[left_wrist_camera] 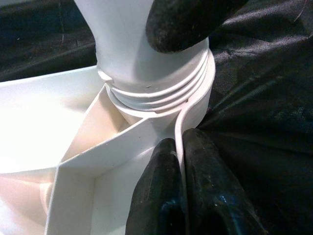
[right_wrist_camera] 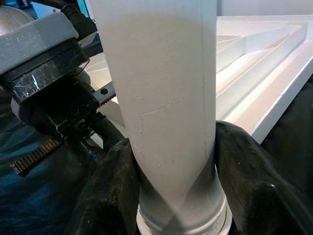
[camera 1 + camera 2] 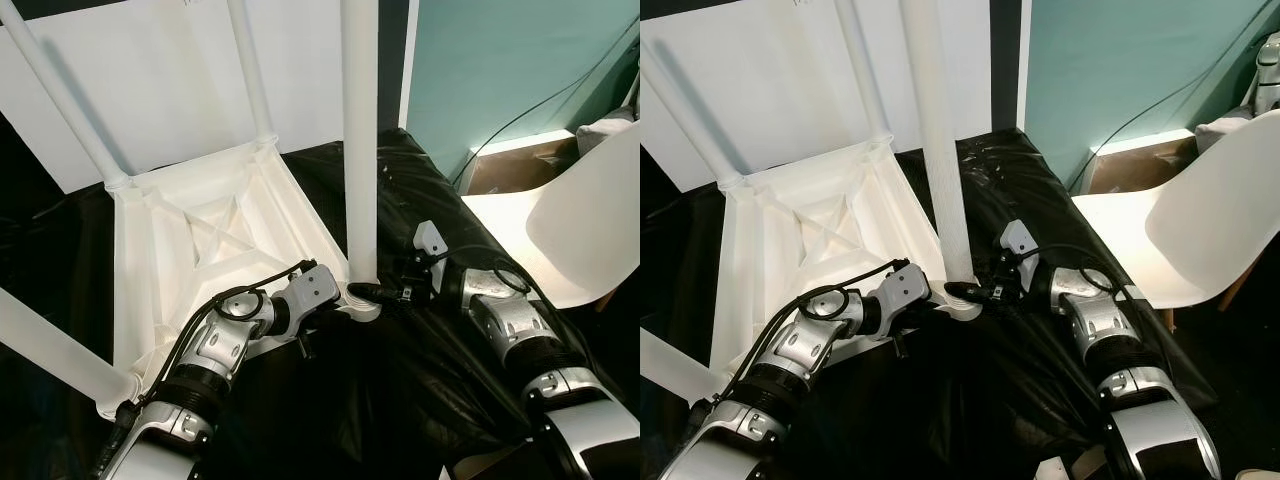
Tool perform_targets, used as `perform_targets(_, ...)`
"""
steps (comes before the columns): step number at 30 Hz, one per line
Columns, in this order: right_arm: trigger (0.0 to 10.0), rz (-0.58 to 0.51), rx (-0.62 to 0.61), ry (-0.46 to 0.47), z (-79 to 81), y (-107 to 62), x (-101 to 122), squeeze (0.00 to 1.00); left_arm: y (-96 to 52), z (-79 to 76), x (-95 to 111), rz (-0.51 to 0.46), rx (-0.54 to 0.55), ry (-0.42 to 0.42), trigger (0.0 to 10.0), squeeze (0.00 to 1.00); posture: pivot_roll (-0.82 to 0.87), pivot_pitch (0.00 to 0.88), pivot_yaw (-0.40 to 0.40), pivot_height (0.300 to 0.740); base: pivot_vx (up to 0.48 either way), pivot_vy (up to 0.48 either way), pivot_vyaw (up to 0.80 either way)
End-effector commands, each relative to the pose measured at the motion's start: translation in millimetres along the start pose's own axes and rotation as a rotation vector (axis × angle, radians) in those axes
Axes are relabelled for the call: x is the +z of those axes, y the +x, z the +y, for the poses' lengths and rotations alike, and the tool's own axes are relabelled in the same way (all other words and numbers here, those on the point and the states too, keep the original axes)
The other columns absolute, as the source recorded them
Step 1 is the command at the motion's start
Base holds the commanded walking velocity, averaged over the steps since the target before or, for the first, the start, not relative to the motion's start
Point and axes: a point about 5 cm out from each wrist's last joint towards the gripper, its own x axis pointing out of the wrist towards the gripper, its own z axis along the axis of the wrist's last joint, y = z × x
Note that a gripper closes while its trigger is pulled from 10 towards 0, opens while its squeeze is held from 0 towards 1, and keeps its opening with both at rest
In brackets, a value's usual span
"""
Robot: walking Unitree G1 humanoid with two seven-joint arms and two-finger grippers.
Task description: Building children table
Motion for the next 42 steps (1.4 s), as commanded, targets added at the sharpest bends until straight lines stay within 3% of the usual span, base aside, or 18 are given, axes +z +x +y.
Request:
perform_targets(1,0.0,-0.014,0.027,-0.025,-1.9,0.7,5,0.00,8.3,-27.1,-43,0.092,-0.020,-0.155,10.0,0.00,0.02,0.000,0.007,0.740,0.000,0.000,0.00)
perform_targets(7,0.0,-0.052,-0.016,0.019,0.4,-1.2,4,0.00,8.3,-27.6,-43,0.093,-0.024,-0.154,10.0,0.00,0.01,0.000,0.011,0.740,0.000,0.000,0.00)
perform_targets(10,0.0,-0.184,-0.430,0.034,0.4,-3.4,3,0.00,8.9,-27.1,-42,0.090,-0.022,-0.155,10.0,0.00,0.02,0.000,0.004,0.740,0.000,0.000,0.00)
perform_targets(13,0.0,-0.206,-0.513,0.038,-0.1,-5.6,3,0.00,8.9,-27.2,-42,0.089,-0.022,-0.155,10.0,0.00,0.02,0.000,0.004,0.740,0.000,0.000,0.00)
perform_targets(15,0.0,-0.262,-0.668,0.059,16.1,-8.9,-1,0.00,9.0,-29.1,-43,0.091,-0.027,-0.158,10.0,0.00,0.02,0.000,0.007,0.740,0.000,0.000,0.00)
perform_targets(19,0.0,-0.306,-0.798,0.073,27.5,-6.4,1,0.00,7.9,-32.2,-46,0.101,-0.036,-0.159,10.0,0.00,0.02,0.000,0.011,0.740,0.000,0.000,0.00)
perform_targets(28,0.0,-0.319,-0.835,0.068,40.9,6.3,6,0.00,0.5,-35.9,-50,0.117,-0.040,-0.164,10.0,0.00,0.07,0.000,0.034,0.740,0.000,0.000,0.00)
perform_targets(29,8.0,-0.314,-0.822,0.065,42.4,8.7,6,0.00,-1.8,-37.2,-52,0.123,-0.040,-0.165,10.0,0.00,0.09,0.000,0.031,0.740,0.000,0.000,0.00)
perform_targets(30,10.0,-0.321,-0.787,0.074,45.6,12.7,9,1.00,-4.6,-38.8,-54,0.130,-0.034,-0.167,10.0,0.00,0.10,0.000,0.015,0.740,0.000,0.000,0.00)
perform_targets(37,10.0,-0.318,-0.661,0.062,49.1,18.7,15,1.00,-4.2,-40.3,-54,0.125,-0.021,-0.178,10.0,0.00,0.10,0.000,0.003,0.740,0.000,0.000,0.00)
perform_targets(38,10.0,-0.296,-0.577,0.045,45.4,19.4,16,0.00,-2.3,-42.5,-54,0.122,-0.025,-0.181,10.0,0.00,0.09,0.000,0.001,0.740,0.000,0.000,0.00)
perform_targets(39,10.0,-0.264,-0.482,0.023,40.4,18.2,16,0.00,-0.1,-44.3,-53,0.117,-0.029,-0.184,10.0,0.00,0.08,0.000,0.001,0.740,0.000,0.000,0.00)
perform_targets(40,10.0,-0.264,-0.482,0.023,40.4,18.2,16,0.00,-0.1,-44.3,-53,0.117,-0.029,-0.184,10.0,0.00,0.08,0.000,0.001,0.740,0.000,0.000,0.00)
perform_targets(42,10.0,-0.188,-0.312,-0.025,28.3,11.3,15,0.00,3.0,-45.0,-51,0.112,-0.034,-0.184,10.0,0.00,0.08,0.000,0.005,0.740,0.000,0.000,0.00)
